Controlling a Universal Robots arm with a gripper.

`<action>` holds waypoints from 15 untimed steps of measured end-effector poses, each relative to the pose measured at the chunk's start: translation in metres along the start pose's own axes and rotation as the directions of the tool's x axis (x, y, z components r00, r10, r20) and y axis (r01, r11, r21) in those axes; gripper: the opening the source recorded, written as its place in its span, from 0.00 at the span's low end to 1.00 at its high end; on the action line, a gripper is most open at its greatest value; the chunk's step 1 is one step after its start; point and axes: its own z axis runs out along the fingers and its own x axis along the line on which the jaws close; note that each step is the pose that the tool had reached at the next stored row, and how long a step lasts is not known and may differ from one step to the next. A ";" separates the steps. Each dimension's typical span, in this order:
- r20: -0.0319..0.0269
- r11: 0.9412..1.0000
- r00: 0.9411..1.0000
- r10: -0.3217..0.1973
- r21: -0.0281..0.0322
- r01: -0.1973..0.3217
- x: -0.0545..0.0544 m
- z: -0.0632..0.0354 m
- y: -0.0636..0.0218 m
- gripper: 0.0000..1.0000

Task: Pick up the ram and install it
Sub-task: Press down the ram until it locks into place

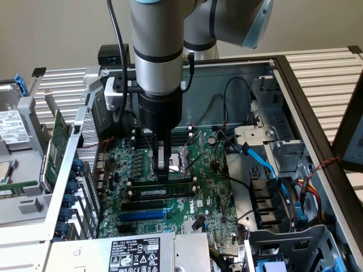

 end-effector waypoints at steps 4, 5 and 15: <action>0.000 1.000 1.000 0.000 0.000 0.000 0.001 -0.0119 0.0003 0.10; 0.000 1.000 1.000 0.000 0.000 0.000 0.001 -0.0144 0.0004 0.10; 0.001 1.000 1.000 0.000 0.000 0.000 0.002 -0.0174 0.0005 0.10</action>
